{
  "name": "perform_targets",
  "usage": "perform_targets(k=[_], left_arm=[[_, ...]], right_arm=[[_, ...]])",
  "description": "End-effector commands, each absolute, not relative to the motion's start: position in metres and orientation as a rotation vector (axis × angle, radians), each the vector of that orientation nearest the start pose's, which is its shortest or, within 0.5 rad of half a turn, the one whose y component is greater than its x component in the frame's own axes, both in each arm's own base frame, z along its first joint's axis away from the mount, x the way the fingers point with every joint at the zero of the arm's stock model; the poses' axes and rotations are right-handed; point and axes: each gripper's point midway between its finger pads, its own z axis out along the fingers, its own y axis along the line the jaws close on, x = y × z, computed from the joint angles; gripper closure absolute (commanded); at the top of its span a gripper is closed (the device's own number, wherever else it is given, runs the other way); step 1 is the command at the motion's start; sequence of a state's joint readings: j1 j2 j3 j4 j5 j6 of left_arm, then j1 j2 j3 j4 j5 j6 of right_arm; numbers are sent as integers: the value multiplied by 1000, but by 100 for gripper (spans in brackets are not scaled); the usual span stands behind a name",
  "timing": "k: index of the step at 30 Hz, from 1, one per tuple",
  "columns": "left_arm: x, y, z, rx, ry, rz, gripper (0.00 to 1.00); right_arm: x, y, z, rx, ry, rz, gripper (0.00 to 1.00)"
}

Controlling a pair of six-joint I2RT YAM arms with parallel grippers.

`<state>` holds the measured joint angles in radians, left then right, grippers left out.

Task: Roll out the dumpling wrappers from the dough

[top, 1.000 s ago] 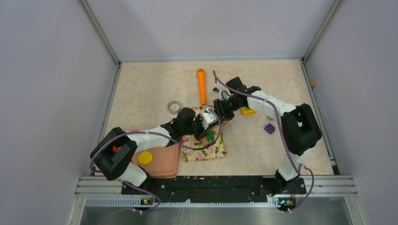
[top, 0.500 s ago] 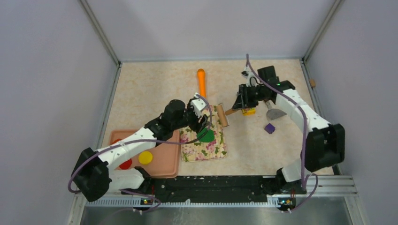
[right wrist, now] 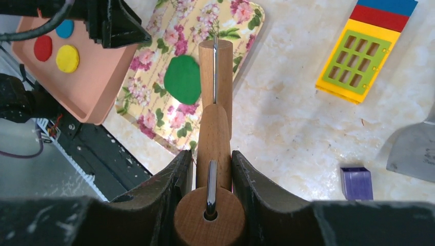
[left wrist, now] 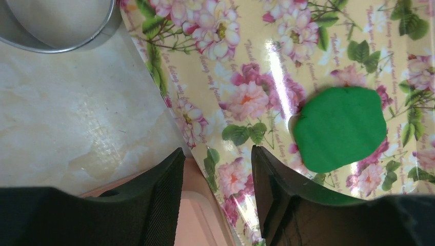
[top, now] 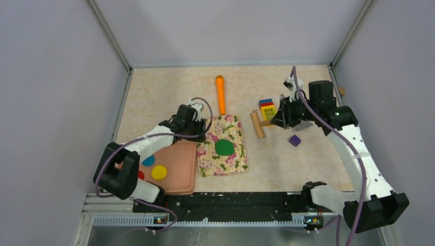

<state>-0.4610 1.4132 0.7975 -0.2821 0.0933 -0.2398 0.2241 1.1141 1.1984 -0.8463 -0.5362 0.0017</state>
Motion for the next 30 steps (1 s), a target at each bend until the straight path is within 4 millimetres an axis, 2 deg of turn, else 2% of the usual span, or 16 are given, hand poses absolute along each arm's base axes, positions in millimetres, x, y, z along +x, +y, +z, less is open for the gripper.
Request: perform_targets(k=[1, 5, 7, 12, 17, 20, 23, 26, 30], left_arm=[[308, -175, 63, 162, 2494, -435, 47], [319, -156, 46, 14, 2537, -384, 53], [318, -154, 39, 9, 2553, -393, 61], [315, -176, 35, 28, 2545, -566, 81], [313, -205, 42, 75, 2523, -692, 98], [317, -218, 46, 76, 2511, -711, 100], [320, -228, 47, -38, 2536, -724, 100], [320, -239, 45, -168, 2571, -731, 100], [322, -253, 45, -306, 2588, -768, 100]], right_arm=[[240, 139, 268, -590, 2166, 660, 100], [237, 131, 278, -640, 2133, 593, 100], [236, 128, 283, -659, 2118, 560, 100], [233, 122, 288, -730, 2085, 500, 100], [231, 116, 289, -863, 2061, 436, 100], [235, 112, 288, -941, 2060, 383, 100], [241, 110, 289, -1006, 2053, 323, 100], [243, 115, 285, -1067, 2053, 287, 100], [239, 128, 270, -1168, 2060, 288, 100]])
